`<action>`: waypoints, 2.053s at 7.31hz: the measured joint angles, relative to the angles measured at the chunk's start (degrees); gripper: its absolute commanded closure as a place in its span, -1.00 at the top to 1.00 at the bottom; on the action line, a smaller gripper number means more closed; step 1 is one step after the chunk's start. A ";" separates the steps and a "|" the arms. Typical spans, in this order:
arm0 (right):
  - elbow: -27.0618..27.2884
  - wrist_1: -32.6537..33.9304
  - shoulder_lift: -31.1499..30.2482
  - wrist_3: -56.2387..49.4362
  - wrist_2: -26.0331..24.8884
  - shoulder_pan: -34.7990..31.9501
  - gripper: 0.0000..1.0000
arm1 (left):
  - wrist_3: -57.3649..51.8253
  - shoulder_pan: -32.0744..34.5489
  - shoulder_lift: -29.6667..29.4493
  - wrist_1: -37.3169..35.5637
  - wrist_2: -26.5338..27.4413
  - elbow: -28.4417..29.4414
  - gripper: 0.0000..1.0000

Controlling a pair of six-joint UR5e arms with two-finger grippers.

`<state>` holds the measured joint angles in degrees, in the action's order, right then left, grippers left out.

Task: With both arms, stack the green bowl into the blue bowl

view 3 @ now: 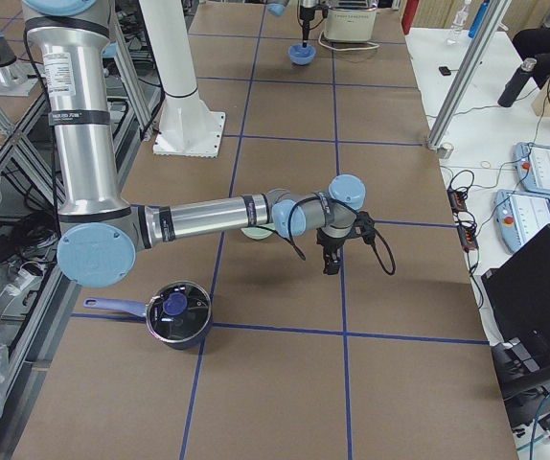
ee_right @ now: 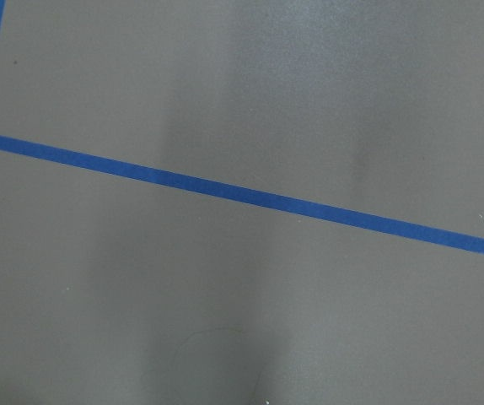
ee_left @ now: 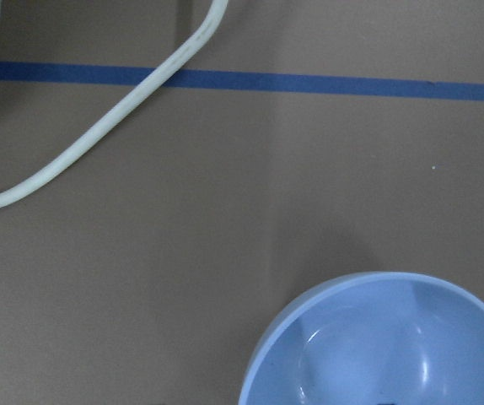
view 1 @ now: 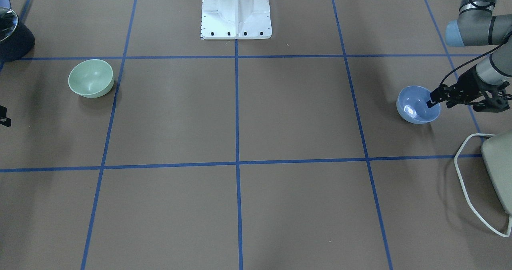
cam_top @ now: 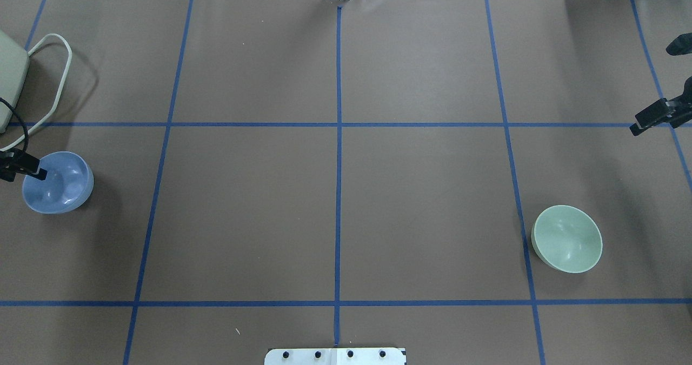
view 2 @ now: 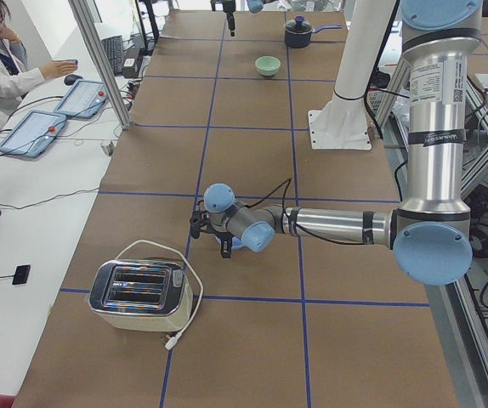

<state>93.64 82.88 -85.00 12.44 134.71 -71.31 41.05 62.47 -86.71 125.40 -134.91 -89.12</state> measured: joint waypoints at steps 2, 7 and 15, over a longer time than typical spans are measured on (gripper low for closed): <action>0.03 0.00 0.01 0.09 0.02 0.08 1.00 | 0.57 -0.13 -0.06 0.64 0.01 0.26 -0.03; 0.08 0.00 0.00 0.21 0.02 0.12 1.00 | 3.39 -0.92 -0.22 0.84 0.39 0.17 -0.54; 0.08 0.00 0.01 0.21 0.03 0.12 1.00 | 10.00 -1.83 -0.80 3.29 0.53 -1.38 -0.98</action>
<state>93.72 82.88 -84.99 12.66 134.74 -71.19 51.05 60.64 -87.51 128.69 -134.38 -90.50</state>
